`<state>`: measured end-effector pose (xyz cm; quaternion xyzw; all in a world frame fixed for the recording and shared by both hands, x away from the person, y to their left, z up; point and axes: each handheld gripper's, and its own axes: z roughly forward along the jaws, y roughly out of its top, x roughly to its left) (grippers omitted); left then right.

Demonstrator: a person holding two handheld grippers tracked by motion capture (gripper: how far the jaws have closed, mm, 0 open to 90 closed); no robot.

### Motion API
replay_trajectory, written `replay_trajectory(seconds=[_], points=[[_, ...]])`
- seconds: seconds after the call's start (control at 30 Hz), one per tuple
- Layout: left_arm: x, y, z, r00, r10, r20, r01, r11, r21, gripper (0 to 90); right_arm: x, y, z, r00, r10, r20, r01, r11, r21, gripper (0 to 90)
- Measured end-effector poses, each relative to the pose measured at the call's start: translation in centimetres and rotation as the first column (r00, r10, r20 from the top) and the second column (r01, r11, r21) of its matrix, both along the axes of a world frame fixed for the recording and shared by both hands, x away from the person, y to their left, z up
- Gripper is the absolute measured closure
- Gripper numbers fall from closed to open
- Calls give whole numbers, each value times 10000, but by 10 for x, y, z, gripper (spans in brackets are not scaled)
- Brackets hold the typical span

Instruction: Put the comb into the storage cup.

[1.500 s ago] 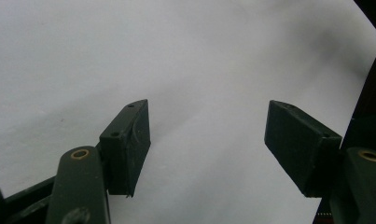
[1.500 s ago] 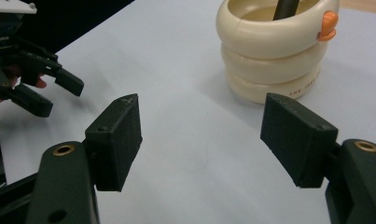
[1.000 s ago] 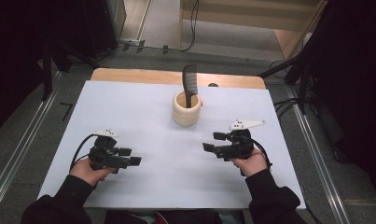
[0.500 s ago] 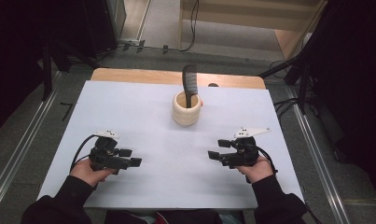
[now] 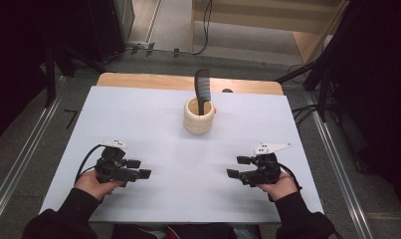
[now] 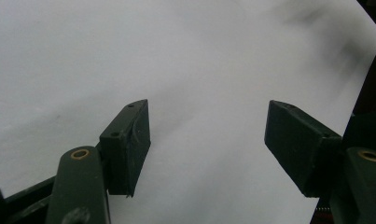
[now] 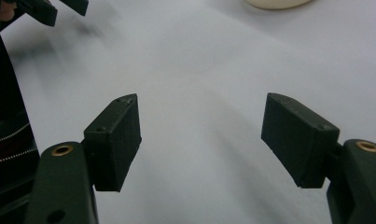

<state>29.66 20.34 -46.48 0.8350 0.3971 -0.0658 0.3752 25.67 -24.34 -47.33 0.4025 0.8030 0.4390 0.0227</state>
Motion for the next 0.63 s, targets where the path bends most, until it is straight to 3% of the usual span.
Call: replay_trajectory(seconds=[0.4, 0.63], points=[[-1, 2, 0, 10000, -16, -18, 16, 10000, 14, 316, -9, -20, -7, 9996, -222, -191, 217, 9994, -255, 267], [-1, 1, 0, 10000, -45, -27, 44, 10000, -44, 316, -8, -19, -8, 9994, -192, -300, 183, 9994, -283, 264]])
